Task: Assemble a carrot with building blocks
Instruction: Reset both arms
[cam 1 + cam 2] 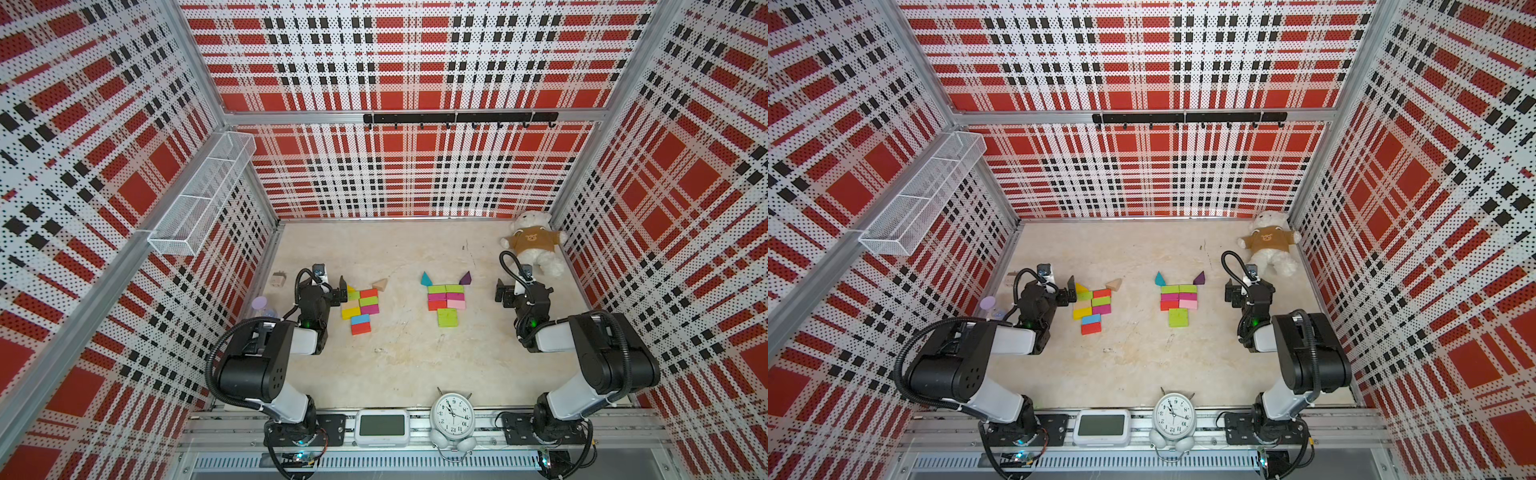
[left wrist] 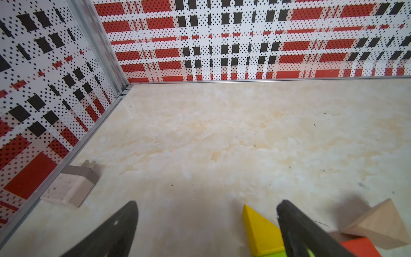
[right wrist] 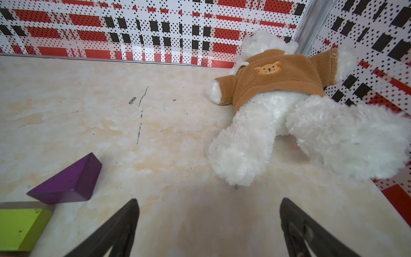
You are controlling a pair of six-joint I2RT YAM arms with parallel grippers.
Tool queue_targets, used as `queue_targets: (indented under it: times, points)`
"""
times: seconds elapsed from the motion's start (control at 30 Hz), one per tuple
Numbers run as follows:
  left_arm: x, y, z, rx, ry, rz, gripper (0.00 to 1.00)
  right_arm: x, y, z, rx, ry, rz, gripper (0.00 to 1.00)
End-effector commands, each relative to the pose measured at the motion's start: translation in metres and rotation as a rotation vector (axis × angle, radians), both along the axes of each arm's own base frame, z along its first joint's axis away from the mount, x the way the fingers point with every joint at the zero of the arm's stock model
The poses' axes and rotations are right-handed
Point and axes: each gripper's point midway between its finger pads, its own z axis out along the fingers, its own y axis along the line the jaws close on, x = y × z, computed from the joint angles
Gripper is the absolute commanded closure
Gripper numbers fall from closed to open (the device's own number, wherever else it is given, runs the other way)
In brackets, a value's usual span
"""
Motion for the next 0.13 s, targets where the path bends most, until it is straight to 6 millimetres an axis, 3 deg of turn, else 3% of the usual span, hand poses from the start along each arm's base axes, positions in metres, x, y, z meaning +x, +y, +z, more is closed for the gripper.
queue_targets:
  times: [0.0,0.1]
  points:
    - [0.0064,0.0012,0.008,0.011,-0.02,0.001,0.01,0.0055,0.0014,0.018,0.004,-0.06,0.008,0.0]
    - [0.0057,0.0006,0.0089,0.009,-0.024,0.002,0.01,0.0053,0.0014,0.0176,0.004,-0.059,0.008,0.0]
